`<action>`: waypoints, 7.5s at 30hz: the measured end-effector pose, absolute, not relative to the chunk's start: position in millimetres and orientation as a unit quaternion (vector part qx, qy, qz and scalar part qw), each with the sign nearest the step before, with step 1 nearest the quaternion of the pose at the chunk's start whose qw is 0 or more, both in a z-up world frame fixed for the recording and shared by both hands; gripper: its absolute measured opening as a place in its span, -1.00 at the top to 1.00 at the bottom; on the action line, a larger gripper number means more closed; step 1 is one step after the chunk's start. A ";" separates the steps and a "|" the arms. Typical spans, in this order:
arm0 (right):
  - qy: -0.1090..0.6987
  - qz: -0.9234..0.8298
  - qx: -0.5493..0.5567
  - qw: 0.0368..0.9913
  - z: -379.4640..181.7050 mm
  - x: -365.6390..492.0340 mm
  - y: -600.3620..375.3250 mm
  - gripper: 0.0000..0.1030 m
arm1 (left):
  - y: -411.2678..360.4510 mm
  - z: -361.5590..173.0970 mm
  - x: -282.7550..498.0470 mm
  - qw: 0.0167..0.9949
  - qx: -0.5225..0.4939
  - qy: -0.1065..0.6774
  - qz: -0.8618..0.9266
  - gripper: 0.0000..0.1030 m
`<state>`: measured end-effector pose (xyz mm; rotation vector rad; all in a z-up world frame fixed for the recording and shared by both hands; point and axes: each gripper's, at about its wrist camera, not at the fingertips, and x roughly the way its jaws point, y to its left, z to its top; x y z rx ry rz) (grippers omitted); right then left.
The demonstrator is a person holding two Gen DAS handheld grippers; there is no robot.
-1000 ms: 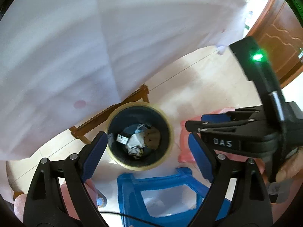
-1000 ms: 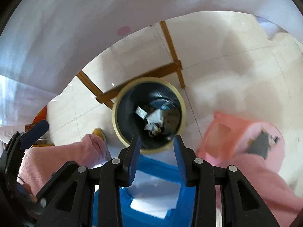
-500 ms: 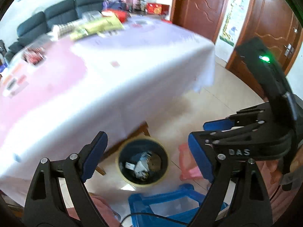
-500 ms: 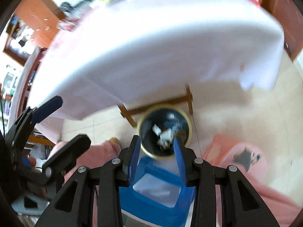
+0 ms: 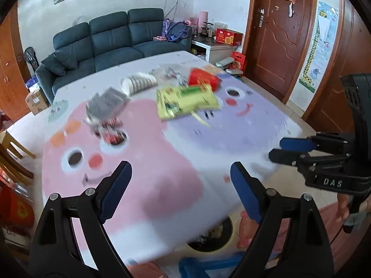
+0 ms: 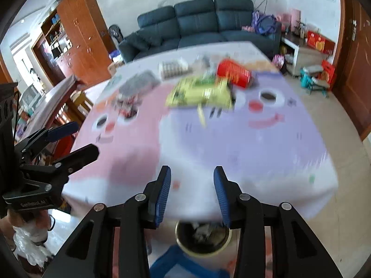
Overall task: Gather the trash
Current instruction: 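Raise both open tools back over the table toward the trash, then grasp the yellow-green snack bag with left tool while right tool grasps red can, then carry bag and can down over the bin and open both tools, then raise both open tools back over the table, then grasp the grey printed box with left tool while right tool grasps white wrapper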
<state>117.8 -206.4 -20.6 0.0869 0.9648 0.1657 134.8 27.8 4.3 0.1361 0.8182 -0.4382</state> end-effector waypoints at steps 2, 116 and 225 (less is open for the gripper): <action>0.456 0.080 0.031 0.886 -11.2 148.4 -214.0 -0.15 | 28.4 18.6 162.0 0.894 0.069 0.390 -0.208 -0.65; 0.631 0.084 0.035 0.771 -293.6 -3.6 -227.8 0.20 | -59.5 -215.6 -1.5 0.813 0.107 0.491 -0.295 0.38; 0.468 0.074 0.129 0.871 -26.5 295.6 -210.8 -0.59 | 92.2 15.2 314.0 0.866 0.067 0.474 -0.144 -0.23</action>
